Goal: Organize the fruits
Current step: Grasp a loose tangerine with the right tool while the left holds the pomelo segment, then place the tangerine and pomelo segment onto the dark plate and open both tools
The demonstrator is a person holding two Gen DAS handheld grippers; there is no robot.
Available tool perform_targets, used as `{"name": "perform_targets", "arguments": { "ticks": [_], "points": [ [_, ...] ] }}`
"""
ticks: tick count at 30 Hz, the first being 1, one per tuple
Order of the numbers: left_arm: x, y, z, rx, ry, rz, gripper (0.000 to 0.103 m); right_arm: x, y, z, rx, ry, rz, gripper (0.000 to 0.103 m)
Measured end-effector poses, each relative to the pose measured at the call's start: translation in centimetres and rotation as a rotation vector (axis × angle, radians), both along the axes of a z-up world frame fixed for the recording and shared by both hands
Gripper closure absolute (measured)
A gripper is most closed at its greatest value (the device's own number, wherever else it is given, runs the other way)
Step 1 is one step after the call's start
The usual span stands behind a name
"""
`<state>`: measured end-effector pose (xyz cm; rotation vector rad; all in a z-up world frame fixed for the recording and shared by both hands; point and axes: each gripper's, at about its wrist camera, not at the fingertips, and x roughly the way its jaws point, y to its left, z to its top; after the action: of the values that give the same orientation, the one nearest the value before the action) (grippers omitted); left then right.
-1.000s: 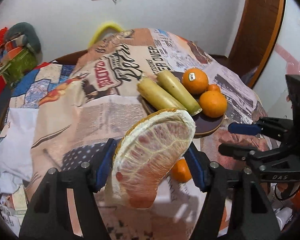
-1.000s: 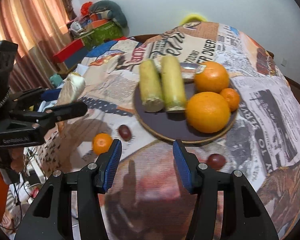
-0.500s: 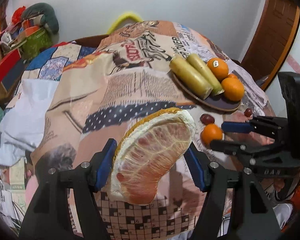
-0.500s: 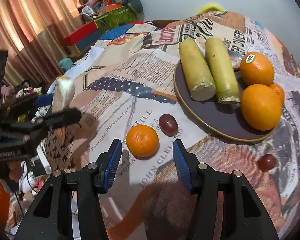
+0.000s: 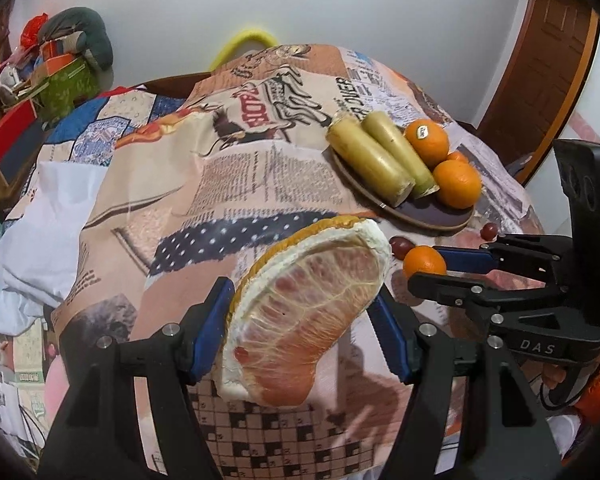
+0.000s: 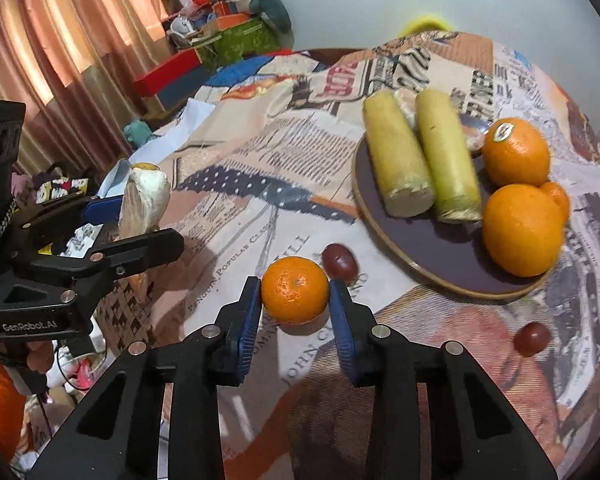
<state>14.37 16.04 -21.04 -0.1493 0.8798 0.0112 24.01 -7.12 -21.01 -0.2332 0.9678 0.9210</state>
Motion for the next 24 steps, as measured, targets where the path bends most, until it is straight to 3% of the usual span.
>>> {"name": "perform_targets", "arguments": {
  "ticks": [14,15,17,20,24],
  "points": [
    [3.4,-3.9,3.4,0.008,-0.082,-0.065,0.042,2.8,-6.1,4.9,0.093,-0.115,-0.149,0.071],
    [3.8,-4.3,3.5,0.006,-0.085,-0.073,0.044,3.1,-6.5,5.1,0.097,-0.122,-0.161,0.071],
    [4.5,-4.9,3.8,0.007,-0.089,-0.089,0.065,3.6,-7.6,5.5,0.105,-0.135,-0.185,0.071],
    [5.7,-5.7,4.2,-0.007,-0.104,-0.118,0.085,4.6,-8.9,5.8,0.119,-0.143,-0.222,0.071],
    [7.2,-6.2,3.6,0.003,-0.085,-0.128,0.09,5.6,-10.0,5.5,0.125,-0.129,-0.252,0.071]
  ]
}}
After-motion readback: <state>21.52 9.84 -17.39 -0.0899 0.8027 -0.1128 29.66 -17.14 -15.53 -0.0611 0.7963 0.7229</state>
